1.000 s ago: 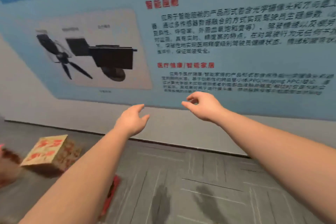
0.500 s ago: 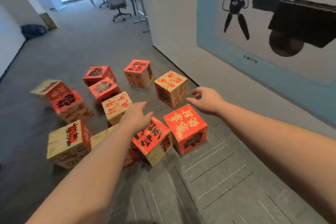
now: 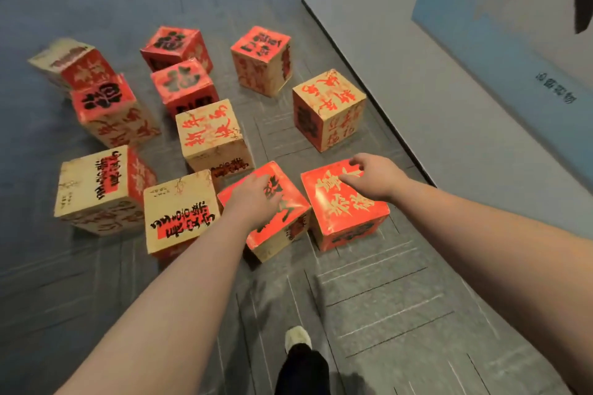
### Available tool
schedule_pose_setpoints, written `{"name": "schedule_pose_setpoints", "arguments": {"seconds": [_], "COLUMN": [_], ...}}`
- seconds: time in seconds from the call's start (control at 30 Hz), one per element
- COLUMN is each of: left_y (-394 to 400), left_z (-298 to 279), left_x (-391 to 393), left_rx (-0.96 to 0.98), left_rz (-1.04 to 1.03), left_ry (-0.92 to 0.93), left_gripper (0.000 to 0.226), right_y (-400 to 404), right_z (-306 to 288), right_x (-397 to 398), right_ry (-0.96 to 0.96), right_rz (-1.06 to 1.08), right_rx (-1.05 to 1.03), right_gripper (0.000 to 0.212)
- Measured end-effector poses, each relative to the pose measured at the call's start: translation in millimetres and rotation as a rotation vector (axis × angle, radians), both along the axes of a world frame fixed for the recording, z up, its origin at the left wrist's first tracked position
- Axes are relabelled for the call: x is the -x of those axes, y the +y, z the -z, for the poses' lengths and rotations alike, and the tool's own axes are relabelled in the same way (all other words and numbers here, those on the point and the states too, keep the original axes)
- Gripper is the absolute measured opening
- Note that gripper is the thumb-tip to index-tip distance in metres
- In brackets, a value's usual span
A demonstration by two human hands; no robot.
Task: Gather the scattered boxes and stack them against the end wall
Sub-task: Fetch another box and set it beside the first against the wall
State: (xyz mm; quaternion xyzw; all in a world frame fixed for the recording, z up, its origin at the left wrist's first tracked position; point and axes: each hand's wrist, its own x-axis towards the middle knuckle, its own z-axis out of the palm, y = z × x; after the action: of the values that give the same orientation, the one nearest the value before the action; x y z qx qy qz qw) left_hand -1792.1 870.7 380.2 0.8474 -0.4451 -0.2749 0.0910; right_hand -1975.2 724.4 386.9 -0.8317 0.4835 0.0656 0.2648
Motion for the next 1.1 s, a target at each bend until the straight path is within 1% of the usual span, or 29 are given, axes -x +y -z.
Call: {"name": "schedule_pose_setpoints", "arguments": {"seconds": [0.07,0.2,0.4,0.5,0.67,0.8,0.97,1.1], "left_y": [-36,-103,-164,-188,-220,-241,-261,-266], "left_z": [20,63,153,201,284,339,399,436], "left_x": [-16,-38,-42,-33,-8,17,42,59], "left_rx": [-0.008,-0.017,-0.114,-0.142,-0.194,-0.231,-0.256,-0.297], "left_rz": [0.036,0.092,0.098,0.043,-0.092,-0.150,-0.246,-0.287], "left_ry": [0.013,0.018,0.053,0.102,0.101,0.119,0.070,0.061], "left_gripper": [0.048,0.060,0.067,0.069,0.075,0.078,0.083,0.086], "right_y": [-27,-85,-147,-177,-218,-245,-275,-285], "right_z": [19,65,154,208,292,353,417,456], "right_x": [-11,-27,-28,-26,-15,1,16,27], "right_ry": [0.018,0.046,0.089,0.106,0.149,0.177,0.200,0.197], "right_rz": [0.011,0.047,0.066,0.075,0.080,0.046,0.032,0.036], "right_rx": [0.001,-0.012,-0.096,-0.139,-0.184,-0.203,-0.212,-0.217], "right_gripper": [0.058,0.062,0.069,0.076,0.081,0.089,0.097,0.101]}}
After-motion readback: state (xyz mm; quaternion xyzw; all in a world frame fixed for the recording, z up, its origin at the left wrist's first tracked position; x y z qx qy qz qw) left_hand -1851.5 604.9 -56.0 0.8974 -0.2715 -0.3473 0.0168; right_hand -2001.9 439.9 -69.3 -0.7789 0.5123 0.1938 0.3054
